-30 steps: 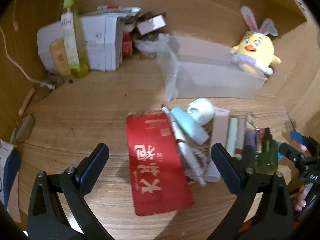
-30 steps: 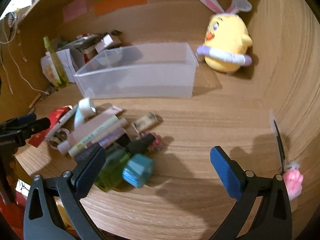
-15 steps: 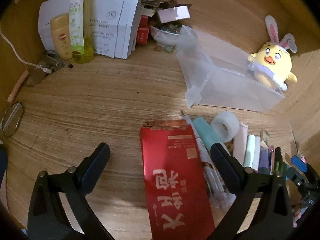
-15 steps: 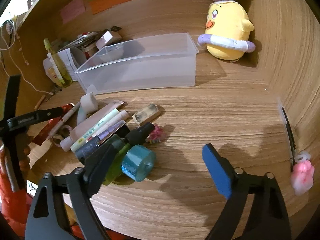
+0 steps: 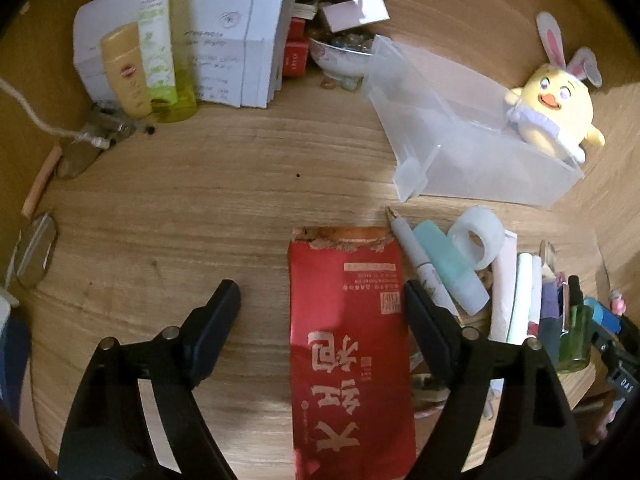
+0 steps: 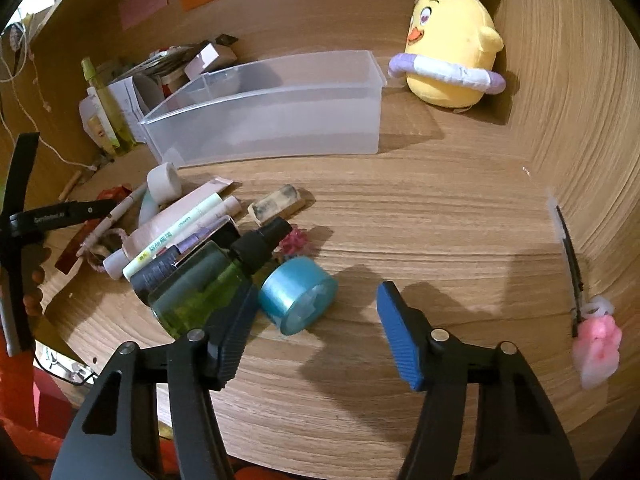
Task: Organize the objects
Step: 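Reach the left tool to the red packet while the right tool reaches the blue tape roll, then close the left tool on the red packet while the right tool grasps the blue tape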
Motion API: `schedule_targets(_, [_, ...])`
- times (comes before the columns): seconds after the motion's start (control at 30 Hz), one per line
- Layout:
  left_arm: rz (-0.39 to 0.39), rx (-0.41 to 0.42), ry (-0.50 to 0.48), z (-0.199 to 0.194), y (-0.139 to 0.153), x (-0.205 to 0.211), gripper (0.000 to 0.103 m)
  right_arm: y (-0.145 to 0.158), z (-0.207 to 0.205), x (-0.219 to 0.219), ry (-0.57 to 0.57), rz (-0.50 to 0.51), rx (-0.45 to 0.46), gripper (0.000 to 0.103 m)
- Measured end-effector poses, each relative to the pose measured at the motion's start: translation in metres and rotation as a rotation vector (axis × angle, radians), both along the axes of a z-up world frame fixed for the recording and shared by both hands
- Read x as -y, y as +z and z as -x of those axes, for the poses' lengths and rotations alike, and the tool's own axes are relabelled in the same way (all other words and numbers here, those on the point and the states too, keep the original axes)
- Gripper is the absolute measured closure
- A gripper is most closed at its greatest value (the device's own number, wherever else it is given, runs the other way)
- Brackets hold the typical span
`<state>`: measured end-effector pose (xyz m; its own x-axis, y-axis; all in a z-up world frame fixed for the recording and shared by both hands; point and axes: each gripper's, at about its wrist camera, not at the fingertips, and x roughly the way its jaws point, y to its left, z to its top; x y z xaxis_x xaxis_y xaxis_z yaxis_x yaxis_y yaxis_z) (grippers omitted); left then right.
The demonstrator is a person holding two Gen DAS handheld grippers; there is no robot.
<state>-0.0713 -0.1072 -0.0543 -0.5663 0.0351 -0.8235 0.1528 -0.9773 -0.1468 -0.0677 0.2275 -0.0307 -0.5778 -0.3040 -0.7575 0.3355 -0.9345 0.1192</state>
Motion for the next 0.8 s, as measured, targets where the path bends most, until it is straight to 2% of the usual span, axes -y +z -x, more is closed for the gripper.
schedule_targets(0.07, [0.024, 0.008, -0.021, 0.006, 0.0, -0.001, 0.02, -0.001, 0.001, 0.0, 0.003, 0.009, 0.006, 0.053])
schedule_targets(0.2, [0.021, 0.028, -0.053, 0.017, -0.003, 0.0, 0.022, -0.003, 0.003, 0.0, 0.004, 0.026, 0.008, 0.065])
schedule_targets(0.27, [0.035, 0.028, -0.064, 0.02, -0.003, 0.0, 0.026, -0.003, 0.003, 0.0, 0.002, 0.029, 0.008, 0.065])
schedule_targets(0.33, [0.044, 0.024, -0.072, 0.022, -0.002, -0.001, 0.04, -0.004, 0.006, 0.001, -0.002, 0.019, 0.012, 0.065])
schedule_targets(0.4, [0.044, 0.02, -0.076, 0.024, -0.001, 0.001, 0.042, -0.006, 0.012, 0.004, -0.002, 0.011, 0.032, 0.064])
schedule_targets(0.57, [0.035, -0.006, -0.051, 0.021, 0.002, 0.008, 0.046, -0.005, 0.02, 0.005, -0.008, 0.01, 0.009, 0.062])
schedule_targets(0.6, [0.027, -0.017, -0.045, 0.02, 0.004, 0.009, 0.046, -0.006, 0.022, 0.005, -0.008, 0.009, 0.008, 0.064])
schedule_targets(0.63, [0.018, -0.031, -0.04, 0.018, 0.008, 0.01, 0.046, -0.005, 0.024, 0.005, -0.015, 0.009, 0.001, 0.073])
schedule_targets(0.73, [0.017, -0.076, -0.029, 0.014, 0.021, 0.011, 0.046, -0.003, 0.027, 0.005, -0.02, 0.005, -0.01, 0.087])
schedule_targets(0.8, [0.019, -0.109, -0.027, 0.011, 0.032, 0.011, 0.046, -0.001, 0.028, 0.003, -0.03, 0.002, -0.027, 0.087])
